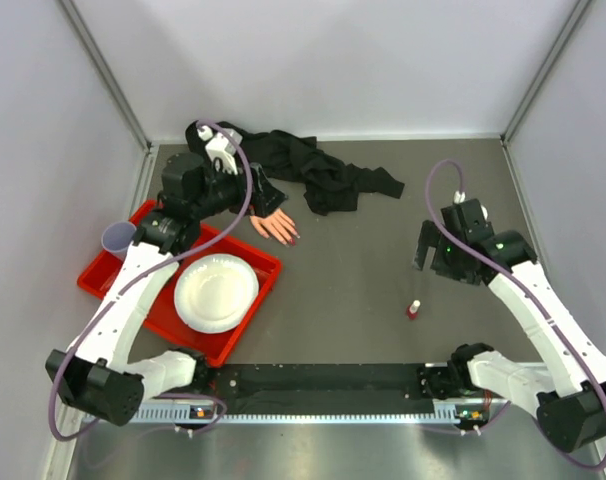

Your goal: Paint the nails

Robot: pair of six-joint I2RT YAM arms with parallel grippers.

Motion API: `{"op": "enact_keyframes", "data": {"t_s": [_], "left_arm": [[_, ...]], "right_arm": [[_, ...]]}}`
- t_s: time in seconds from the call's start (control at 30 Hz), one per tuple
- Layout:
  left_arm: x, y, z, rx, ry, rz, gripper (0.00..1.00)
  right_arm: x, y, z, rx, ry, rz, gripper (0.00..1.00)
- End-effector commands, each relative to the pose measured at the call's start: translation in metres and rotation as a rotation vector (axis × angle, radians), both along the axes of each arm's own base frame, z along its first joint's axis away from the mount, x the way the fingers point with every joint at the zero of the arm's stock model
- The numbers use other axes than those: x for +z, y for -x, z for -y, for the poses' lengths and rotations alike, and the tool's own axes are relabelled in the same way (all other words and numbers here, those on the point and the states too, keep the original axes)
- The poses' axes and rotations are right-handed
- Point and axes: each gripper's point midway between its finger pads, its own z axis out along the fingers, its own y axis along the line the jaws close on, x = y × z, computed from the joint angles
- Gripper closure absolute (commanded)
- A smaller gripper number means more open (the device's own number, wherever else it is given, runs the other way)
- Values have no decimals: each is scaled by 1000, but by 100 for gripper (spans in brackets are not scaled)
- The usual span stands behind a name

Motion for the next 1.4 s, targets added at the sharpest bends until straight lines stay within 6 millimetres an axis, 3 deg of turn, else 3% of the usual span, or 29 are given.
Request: {"op": "enact_keyframes", "data": {"t_s": [0.0, 0.17, 0.27, 0.33, 0.37, 0.4, 0.47, 0.5, 0.57, 0.63, 0.67, 0.7, 0.73, 0.77, 0.8, 0.87, 1.07, 1.37], "left_arm": [[-2, 6, 21, -73, 32, 27, 1], [-25, 16, 46, -153, 26, -35, 2], [-37, 29, 79, -236, 21, -47, 6], [-53, 40, 107, -271, -14, -67, 10], [-61, 56, 127, -324, -31, -80, 12], [-74, 53, 137, -310, -67, -94, 14], [-88, 74, 164, -360, -110, -104, 16], [-99, 72, 173, -342, -142, -106, 16], [-119, 90, 200, -384, -194, -119, 16], [-122, 92, 218, -362, -226, -101, 16], [-142, 106, 233, -385, -274, -127, 17], [-134, 107, 246, -384, -272, -111, 18], [-139, 102, 250, -335, -306, -101, 20], [-162, 114, 259, -338, -371, -129, 22], [-154, 113, 270, -326, -366, -116, 23], [-171, 118, 282, -298, -408, -124, 27], [-179, 126, 315, -284, -423, -96, 36], [-200, 138, 331, -291, -468, -102, 42]], "right_arm": [[-10, 13, -2, -33, -11, -36, 1], [-23, 25, 3, -74, -8, -62, 3], [-18, 28, 23, -171, 48, -23, 3], [0, 24, 47, -293, 122, 24, 1], [7, 24, 56, -335, 148, 35, 1], [22, 23, 71, -402, 176, 68, 1], [40, 18, 84, -464, 163, 132, 1], [50, 14, 96, -508, 147, 179, 1], [65, 8, 103, -528, 122, 235, 1], [79, 8, 110, -541, 119, 292, 1], [87, 8, 112, -542, 124, 315, 1], [92, 10, 116, -555, 139, 331, 1], [94, 12, 118, -557, 147, 333, 1], [99, 12, 118, -559, 146, 342, 1], [100, 14, 118, -557, 147, 341, 1], [104, 16, 118, -551, 145, 351, 1], [110, 22, 115, -531, 123, 388, 1], [117, 31, 122, -523, 159, 415, 1]]}}
